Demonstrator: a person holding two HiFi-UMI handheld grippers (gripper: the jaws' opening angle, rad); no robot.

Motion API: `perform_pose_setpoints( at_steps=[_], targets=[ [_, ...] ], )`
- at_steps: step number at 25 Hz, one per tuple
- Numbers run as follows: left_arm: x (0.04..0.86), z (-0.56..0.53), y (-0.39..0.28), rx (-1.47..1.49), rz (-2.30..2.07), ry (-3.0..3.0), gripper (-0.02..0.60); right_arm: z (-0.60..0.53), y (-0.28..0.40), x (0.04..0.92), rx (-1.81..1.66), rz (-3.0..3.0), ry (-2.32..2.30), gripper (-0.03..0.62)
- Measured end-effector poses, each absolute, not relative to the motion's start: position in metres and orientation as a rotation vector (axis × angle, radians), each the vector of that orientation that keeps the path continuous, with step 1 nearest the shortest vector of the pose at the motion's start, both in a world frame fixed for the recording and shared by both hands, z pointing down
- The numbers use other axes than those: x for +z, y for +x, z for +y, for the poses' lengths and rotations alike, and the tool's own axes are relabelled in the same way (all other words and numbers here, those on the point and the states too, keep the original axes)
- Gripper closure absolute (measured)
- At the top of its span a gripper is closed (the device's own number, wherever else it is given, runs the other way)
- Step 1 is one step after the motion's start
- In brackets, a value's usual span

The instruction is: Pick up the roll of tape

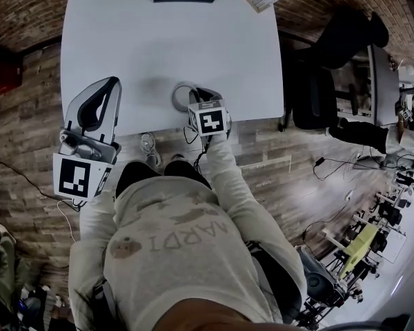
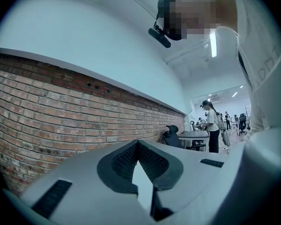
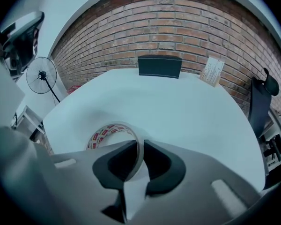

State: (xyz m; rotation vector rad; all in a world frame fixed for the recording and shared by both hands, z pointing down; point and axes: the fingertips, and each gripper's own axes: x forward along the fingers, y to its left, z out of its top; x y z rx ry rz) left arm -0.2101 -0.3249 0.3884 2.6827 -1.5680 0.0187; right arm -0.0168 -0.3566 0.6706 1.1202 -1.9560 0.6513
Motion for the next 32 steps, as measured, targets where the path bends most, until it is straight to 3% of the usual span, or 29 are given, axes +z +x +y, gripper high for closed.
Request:
perform_pose_setpoints(
  at_steps=[32],
  targets=[
    [0.36,-0.265,-0.185,-0.013,-1.671,2.652,0.58,-0.336,-0.009,0.498,0.351,-2.351,1.369,0.537]
  ],
)
